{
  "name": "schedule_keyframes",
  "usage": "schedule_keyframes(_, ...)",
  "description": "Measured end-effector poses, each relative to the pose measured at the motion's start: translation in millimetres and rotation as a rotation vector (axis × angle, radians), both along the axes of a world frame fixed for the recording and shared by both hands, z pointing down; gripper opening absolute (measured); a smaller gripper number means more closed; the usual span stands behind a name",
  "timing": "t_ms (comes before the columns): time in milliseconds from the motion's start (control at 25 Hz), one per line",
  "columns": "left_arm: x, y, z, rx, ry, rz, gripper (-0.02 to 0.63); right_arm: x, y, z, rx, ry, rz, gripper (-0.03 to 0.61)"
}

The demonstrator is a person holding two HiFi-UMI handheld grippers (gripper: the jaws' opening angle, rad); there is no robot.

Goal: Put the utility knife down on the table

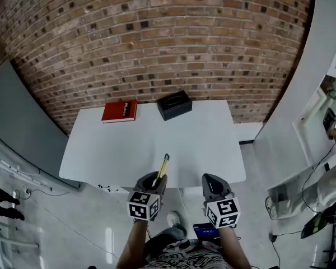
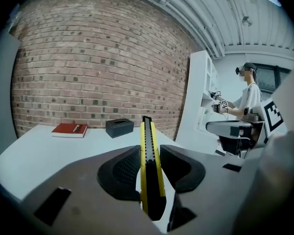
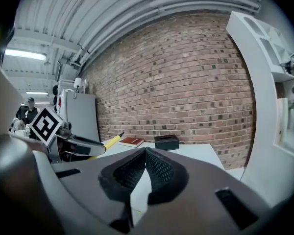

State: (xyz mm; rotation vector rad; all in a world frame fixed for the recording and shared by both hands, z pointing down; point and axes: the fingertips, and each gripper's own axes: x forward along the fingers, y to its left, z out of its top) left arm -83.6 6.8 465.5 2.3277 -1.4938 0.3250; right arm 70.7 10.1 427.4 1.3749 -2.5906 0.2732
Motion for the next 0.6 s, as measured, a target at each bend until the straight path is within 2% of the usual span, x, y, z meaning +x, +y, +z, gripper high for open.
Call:
schedule_keyframes(160, -27, -69, 5, -0.010, 0.001, 0.033, 0.127, -28, -65, 8, -0.025, 0.016, 0.033, 0.000)
schedule_keyframes(320, -45, -118, 13, -0.023, 0.008, 0.054, 0.127, -45, -109, 15, -0.037, 0.033, 0.065, 0.000)
schedule_keyframes(600, -55, -146, 29, -0.055, 0.024, 0.075, 0.127, -44, -132, 25, -0.051, 0.068, 0.125, 0.000)
